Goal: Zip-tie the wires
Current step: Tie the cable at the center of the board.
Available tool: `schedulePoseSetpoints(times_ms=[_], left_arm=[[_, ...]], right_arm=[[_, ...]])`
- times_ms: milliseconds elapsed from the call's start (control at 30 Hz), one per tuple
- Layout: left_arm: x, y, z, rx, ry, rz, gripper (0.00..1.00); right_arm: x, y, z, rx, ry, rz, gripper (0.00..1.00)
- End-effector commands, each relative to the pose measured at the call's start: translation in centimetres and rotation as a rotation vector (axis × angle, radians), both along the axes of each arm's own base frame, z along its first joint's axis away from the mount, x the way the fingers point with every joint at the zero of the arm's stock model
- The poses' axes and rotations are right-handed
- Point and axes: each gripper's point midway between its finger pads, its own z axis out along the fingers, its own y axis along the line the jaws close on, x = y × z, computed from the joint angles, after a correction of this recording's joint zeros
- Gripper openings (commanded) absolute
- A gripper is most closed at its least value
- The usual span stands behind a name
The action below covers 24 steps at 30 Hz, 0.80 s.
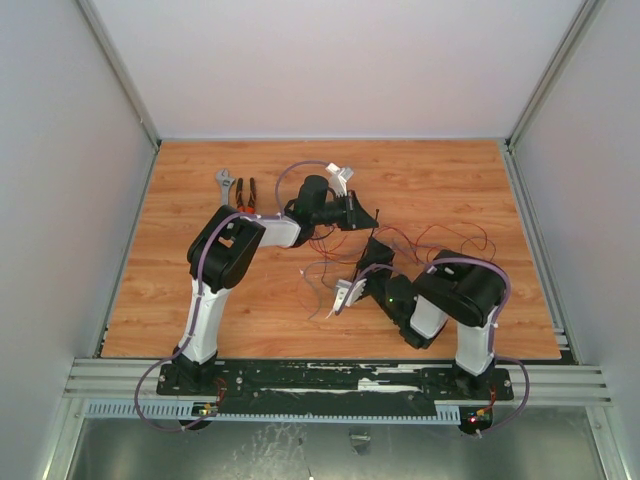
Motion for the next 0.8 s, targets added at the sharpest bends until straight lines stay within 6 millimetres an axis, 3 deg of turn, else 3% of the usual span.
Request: schedulePoseSetpoints(times_ms=[0, 367, 467, 767], left_arm=[[0.1, -0.6, 3.4, -0.044, -0.068, -0.022, 0.00], [0.1, -0.7, 3.5, -0.046, -0.064, -0.028, 0.00], [0.0, -0.7, 3.6, -0.048, -0.061, -0.033, 0.00], [-0.2, -0.7, 3.7, -0.052, -0.059, -0.040, 0.00]], right_arm=[[-0.3, 0.2, -0.7, 0.001, 0.005, 0.033, 0.99], [-0.9, 0.6, -0.5, -0.039, 0.082, 0.081, 0.99], [-0.5, 0.4, -1.6, -0.078, 0.160, 0.082, 0.99], [0.7, -0.7, -1.6, -0.140, 0.166, 0.060, 0.99]])
